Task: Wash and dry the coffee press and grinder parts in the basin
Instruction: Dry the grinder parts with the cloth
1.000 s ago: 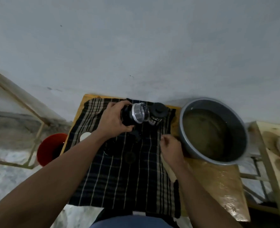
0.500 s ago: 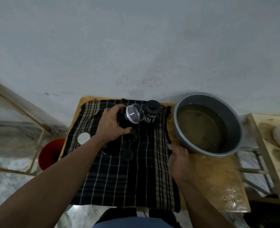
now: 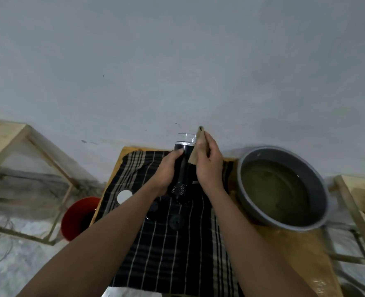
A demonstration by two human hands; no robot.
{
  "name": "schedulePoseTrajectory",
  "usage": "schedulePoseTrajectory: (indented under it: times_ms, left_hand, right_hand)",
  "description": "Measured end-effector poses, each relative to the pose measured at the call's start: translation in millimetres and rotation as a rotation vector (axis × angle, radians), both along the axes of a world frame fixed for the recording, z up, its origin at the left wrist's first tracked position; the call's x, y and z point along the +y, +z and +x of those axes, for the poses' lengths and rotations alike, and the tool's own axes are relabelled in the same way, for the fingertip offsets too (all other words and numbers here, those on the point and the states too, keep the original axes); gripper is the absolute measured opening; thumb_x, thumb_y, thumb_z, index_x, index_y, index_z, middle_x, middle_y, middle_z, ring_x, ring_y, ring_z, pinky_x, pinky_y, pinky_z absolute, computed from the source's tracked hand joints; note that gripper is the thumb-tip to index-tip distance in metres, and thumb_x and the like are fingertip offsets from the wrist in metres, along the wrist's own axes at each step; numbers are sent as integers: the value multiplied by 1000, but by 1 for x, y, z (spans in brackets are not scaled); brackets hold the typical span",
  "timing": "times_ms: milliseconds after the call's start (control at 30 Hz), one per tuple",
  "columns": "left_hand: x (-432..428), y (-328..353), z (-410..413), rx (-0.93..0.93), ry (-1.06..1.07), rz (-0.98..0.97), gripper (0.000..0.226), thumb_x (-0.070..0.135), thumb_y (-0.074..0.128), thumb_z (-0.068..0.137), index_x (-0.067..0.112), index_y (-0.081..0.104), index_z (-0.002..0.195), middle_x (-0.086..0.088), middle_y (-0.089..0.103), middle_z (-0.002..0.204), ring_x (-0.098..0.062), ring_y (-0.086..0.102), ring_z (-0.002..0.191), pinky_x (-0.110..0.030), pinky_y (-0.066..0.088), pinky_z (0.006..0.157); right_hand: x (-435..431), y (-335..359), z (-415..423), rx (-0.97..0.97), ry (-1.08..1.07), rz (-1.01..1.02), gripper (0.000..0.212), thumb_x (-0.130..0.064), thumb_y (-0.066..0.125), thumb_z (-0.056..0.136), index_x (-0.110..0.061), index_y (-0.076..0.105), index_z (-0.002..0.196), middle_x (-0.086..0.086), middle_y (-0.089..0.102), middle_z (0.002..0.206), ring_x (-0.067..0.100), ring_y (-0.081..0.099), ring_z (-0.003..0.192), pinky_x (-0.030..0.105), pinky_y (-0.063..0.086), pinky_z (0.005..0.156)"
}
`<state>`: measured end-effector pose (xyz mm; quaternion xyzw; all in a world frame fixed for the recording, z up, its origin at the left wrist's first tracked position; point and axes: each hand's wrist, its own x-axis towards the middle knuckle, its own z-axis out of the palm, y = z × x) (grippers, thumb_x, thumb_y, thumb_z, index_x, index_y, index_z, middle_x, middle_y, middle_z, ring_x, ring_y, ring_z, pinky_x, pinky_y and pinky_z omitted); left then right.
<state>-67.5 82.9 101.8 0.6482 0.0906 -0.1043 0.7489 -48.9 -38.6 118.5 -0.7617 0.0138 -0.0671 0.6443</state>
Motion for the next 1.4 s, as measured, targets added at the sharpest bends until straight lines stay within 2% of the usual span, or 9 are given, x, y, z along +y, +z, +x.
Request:
schedulePoseTrajectory:
  times_ms: [100, 300, 433, 500, 667, 767, 900, 1200, 1400]
  left_hand:
    - [-5, 7, 1, -10, 55, -14, 60, 61, 26, 104, 26, 69, 127, -4, 73, 123, -18, 68, 117, -41, 53, 101]
    - [4, 4, 6, 63, 213, -29, 67, 67, 32, 100, 16, 74, 114, -5, 78, 97, -21, 74, 94, -34, 59, 82]
    - [20, -6, 15, 130, 278, -98, 84, 82, 39, 88, 10, 75, 111, -14, 76, 105, -26, 73, 104, -46, 54, 100]
    - [28, -4, 17, 200, 313, -184, 92, 85, 41, 84, 3, 72, 111, -17, 75, 97, -29, 73, 94, -43, 57, 88]
    - [34, 5, 16, 312, 263, -393, 95, 85, 44, 81, 1, 66, 118, -19, 72, 93, -31, 70, 73, -40, 60, 65]
    - [24, 12, 15, 280, 192, -380, 89, 79, 40, 89, 3, 65, 127, -20, 72, 99, -32, 71, 76, -40, 61, 66]
    - [9, 12, 16, 238, 144, -319, 78, 78, 36, 92, 16, 66, 129, -14, 72, 121, -27, 71, 110, -45, 55, 99]
    - [38, -10, 25, 348, 424, -358, 93, 83, 37, 87, 0, 67, 118, -16, 74, 88, -29, 72, 80, -38, 57, 70]
    - [30, -13, 13, 379, 375, -606, 92, 84, 50, 79, 2, 64, 119, -18, 71, 93, -31, 68, 75, -44, 59, 76]
  right_hand:
    - [20, 5, 3, -69, 71, -125, 47, -31, 43, 108, -20, 40, 153, -6, 40, 158, 5, 33, 145, 21, 28, 119]
    - [20, -10, 0, -292, 224, -291, 41, -8, 48, 105, -11, 50, 146, -1, 38, 158, 8, 25, 151, 11, 20, 118]
    - [14, -16, -17, -307, 480, -337, 38, -11, 46, 101, -9, 62, 136, 2, 46, 154, 5, 20, 152, 22, 23, 122]
    - [4, -19, -25, -342, 581, -384, 33, -13, 49, 103, -9, 66, 131, 0, 52, 150, 6, 29, 150, 27, 27, 122]
    - [-17, 6, -25, -204, 116, -23, 21, -31, 51, 103, -26, 72, 100, -9, 73, 88, 2, 69, 79, 22, 54, 66]
    - [-2, 29, 8, -285, 60, -9, 23, -19, 52, 104, -20, 71, 116, -7, 71, 114, -3, 65, 98, 22, 56, 85]
    - [36, 20, 19, -270, 390, -462, 37, -20, 53, 102, -16, 61, 138, -1, 46, 154, 11, 27, 150, 36, 23, 125]
    - [9, -10, -34, -321, 663, -599, 38, -26, 43, 108, -16, 59, 141, -7, 43, 157, -2, 17, 152, 32, 22, 125]
    - [-15, -8, -26, -128, 203, -143, 37, -43, 46, 101, -28, 65, 129, -14, 60, 136, 11, 55, 132, 48, 49, 107]
